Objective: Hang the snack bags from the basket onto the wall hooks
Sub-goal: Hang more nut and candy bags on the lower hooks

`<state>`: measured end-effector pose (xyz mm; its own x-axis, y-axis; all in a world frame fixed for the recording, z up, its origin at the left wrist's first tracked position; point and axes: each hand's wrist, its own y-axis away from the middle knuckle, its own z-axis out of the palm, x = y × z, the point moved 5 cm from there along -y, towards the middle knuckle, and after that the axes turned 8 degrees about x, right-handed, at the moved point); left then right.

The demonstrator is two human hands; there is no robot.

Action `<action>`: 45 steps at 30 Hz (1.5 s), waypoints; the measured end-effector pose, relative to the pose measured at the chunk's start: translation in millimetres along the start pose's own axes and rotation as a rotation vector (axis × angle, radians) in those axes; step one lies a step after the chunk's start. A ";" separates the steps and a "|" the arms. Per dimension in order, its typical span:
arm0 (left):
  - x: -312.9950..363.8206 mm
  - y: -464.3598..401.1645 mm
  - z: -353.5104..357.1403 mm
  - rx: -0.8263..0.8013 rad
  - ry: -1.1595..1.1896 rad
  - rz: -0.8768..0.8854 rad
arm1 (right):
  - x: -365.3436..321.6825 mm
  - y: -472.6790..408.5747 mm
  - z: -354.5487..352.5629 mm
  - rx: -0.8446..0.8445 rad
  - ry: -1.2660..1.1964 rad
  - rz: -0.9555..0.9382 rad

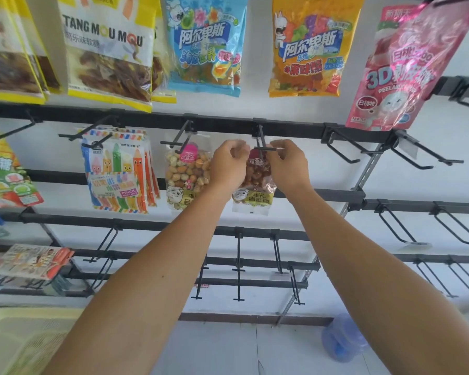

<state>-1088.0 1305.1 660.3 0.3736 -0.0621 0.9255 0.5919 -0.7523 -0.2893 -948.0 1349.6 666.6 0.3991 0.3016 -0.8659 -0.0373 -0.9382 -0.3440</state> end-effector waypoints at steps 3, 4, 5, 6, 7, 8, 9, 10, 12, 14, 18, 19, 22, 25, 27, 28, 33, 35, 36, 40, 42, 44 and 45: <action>-3.5 12.9 -3.0 -0.049 -0.051 0.032 | 1.5 13.3 -7.7 0.022 0.018 -0.003; -4.9 18.9 -4.4 -0.066 -0.068 0.054 | 2.2 20.5 -11.2 0.036 0.020 -0.006; -7.1 25.6 -5.9 -0.083 -0.092 0.080 | 2.9 29.0 -14.6 0.049 0.029 -0.013; -9.1 33.7 -8.0 -0.097 -0.107 0.106 | 3.3 38.2 -17.6 0.058 0.052 -0.024; -11.3 42.4 -10.1 -0.118 -0.112 0.124 | 3.2 47.3 -20.1 0.063 0.087 -0.040; -13.0 51.7 -12.6 -0.142 -0.112 0.146 | 3.1 56.8 -22.2 0.063 0.125 -0.051; -15.4 60.6 -15.1 -0.166 -0.113 0.174 | 2.9 66.2 -24.0 0.062 0.154 -0.057; -17.2 69.1 -18.2 -0.187 -0.120 0.206 | 2.8 75.4 -25.4 0.057 0.172 -0.056; -20.1 83.2 -27.2 -0.211 -0.154 0.233 | 1.3 93.0 -27.3 0.057 0.197 -0.076; -22.5 91.9 -38.2 -0.212 -0.170 0.241 | 1.0 111.0 -28.8 0.066 0.215 -0.116; -20.2 109.6 -63.6 -0.202 -0.268 0.315 | -0.9 141.7 -27.5 0.001 0.343 -0.205; -19.5 113.8 -71.7 -0.191 -0.298 0.323 | -3.6 148.1 -27.1 -0.019 0.371 -0.224; -16.7 128.1 -98.3 -0.141 -0.420 0.339 | -15.9 168.1 -24.9 -0.065 0.432 -0.271; -15.1 146.5 -130.6 -0.082 -0.581 0.358 | -28.1 195.0 -19.1 -0.120 0.487 -0.322; -17.1 160.1 -153.1 -0.069 -0.678 0.383 | -31.5 215.0 -12.1 -0.165 0.492 -0.362; -20.3 167.2 -165.0 -0.072 -0.723 0.382 | -31.1 225.7 -6.5 -0.197 0.504 -0.381; -53.2 215.3 -235.7 -0.123 -0.952 0.357 | -38.9 293.6 27.0 -0.347 0.587 -0.395; -73.6 232.9 -271.5 -0.139 -1.020 0.313 | -48.8 326.9 42.6 -0.419 0.612 -0.431; -83.4 240.0 -290.6 -0.135 -1.045 0.284 | -55.1 342.1 50.2 -0.448 0.626 -0.459; -116.0 268.5 -367.6 -0.128 -1.084 0.204 | -83.9 397.1 85.1 -0.517 0.671 -0.529; -131.1 282.9 -408.0 -0.121 -1.099 0.193 | -99.9 427.6 106.4 -0.539 0.676 -0.537; -149.5 295.9 -451.3 -0.117 -1.102 0.172 | -116.7 462.0 130.5 -0.558 0.684 -0.554; -159.9 302.7 -473.7 -0.122 -1.089 0.153 | -125.4 480.5 143.4 -0.565 0.691 -0.563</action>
<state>-1306.8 776.6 540.4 0.9010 0.4055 0.1544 0.4338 -0.8494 -0.3006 -1147.3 885.3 557.9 0.6674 0.7232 -0.1778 0.6773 -0.6886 -0.2588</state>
